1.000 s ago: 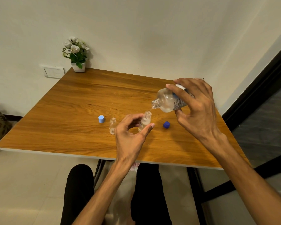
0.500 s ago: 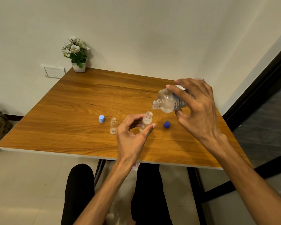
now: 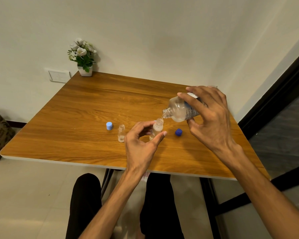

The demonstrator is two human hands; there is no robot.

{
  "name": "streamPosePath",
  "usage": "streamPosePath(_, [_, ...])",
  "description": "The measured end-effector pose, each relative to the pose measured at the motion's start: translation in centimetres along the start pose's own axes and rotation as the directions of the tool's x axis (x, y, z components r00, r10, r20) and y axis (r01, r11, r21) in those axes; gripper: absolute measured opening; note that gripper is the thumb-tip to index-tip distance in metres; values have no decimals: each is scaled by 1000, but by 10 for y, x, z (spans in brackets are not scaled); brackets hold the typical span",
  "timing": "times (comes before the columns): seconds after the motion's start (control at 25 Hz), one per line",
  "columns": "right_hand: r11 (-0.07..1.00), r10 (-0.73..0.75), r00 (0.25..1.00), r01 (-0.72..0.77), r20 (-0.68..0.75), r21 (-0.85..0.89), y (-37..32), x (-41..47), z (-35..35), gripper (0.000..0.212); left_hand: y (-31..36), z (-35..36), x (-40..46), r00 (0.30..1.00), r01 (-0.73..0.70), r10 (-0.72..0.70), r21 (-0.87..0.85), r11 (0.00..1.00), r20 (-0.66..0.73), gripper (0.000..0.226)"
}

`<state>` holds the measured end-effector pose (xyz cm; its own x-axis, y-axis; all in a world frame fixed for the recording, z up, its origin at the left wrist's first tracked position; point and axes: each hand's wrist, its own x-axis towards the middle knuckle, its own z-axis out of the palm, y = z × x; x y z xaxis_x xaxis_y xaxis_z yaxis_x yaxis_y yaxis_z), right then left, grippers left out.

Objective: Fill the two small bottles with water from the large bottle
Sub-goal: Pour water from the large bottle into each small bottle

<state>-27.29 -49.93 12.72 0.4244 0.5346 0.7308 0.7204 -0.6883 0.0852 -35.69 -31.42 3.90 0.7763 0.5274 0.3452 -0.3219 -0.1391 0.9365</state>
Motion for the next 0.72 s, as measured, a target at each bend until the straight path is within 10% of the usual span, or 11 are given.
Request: streamPosePath(0.72, [999,20,1000,-20,14,40,-3,-10,8,73,-2,2,-2,1000,28,-28,0,1000,15,38])
